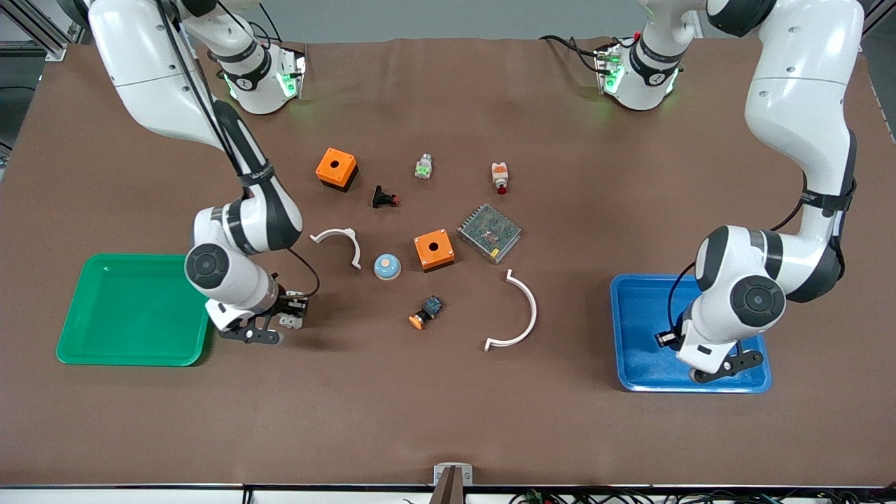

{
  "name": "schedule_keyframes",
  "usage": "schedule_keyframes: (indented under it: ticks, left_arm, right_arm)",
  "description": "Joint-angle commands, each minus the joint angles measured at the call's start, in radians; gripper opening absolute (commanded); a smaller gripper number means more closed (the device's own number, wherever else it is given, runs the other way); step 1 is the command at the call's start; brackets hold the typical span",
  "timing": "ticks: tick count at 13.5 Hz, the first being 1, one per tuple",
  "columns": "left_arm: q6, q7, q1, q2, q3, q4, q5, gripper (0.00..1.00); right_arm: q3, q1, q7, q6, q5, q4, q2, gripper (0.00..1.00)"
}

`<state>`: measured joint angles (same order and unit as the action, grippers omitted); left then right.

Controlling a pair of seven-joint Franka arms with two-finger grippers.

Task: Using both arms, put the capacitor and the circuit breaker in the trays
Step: 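Carry the capacitor to the blue tray while the right gripper carries the breaker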

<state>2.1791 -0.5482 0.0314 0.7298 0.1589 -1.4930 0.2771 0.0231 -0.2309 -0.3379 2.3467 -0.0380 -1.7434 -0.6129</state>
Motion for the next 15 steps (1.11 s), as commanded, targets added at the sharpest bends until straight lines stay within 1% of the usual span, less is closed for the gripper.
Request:
schedule_keyframes:
  ticks: [1,2,3,4,6,7,10,12,14,15]
  left_arm:
    - [0.033,0.030,0.031,0.022,0.014,-0.003,0.013,0.01]
    - [0.033,0.031,0.033,0.028,0.014,-0.003,0.011,0.05]
    - [0.033,0.030,0.033,0.031,0.014,-0.001,0.011,0.17]
    - [0.033,0.031,0.033,0.031,0.013,0.000,0.013,0.32]
    - [0.033,0.031,0.033,0.022,0.013,0.002,0.016,0.96]
    - [0.028,0.031,0.032,0.016,0.013,0.002,0.020,1.00]
    - [-0.011,0.036,0.032,-0.084,0.013,0.002,0.022,1.00]
    - [-0.033,0.095,0.033,-0.156,0.013,0.005,0.021,1.00]
    - [-0.033,0.164,0.042,-0.197,0.014,0.037,0.010,1.00]
    - [-0.036,0.203,0.047,-0.229,0.019,0.033,0.007,1.00]
  right_arm:
    - [-0.011,0.096,0.060,-0.174,-0.014,0.092,0.065,0.00]
    - [-0.008,0.137,0.116,-0.219,-0.016,0.116,0.077,0.00]
    - [-0.008,0.192,0.185,-0.230,-0.014,0.120,0.085,0.00]
    - [-0.006,0.243,0.277,-0.230,-0.014,0.117,0.090,0.00]
    - [-0.006,0.352,0.426,-0.216,-0.014,0.113,0.084,0.00]
    - [-0.006,0.396,0.489,-0.199,-0.014,0.108,0.081,0.00]
    - [-0.006,0.487,0.600,-0.135,-0.014,0.088,0.056,0.00]
    - [-0.008,0.501,0.605,-0.089,-0.016,0.081,0.018,0.00]
    - [-0.008,0.504,0.605,-0.032,-0.016,0.045,-0.008,0.00]
    - [-0.008,0.504,0.605,-0.011,-0.016,0.030,-0.013,0.00]
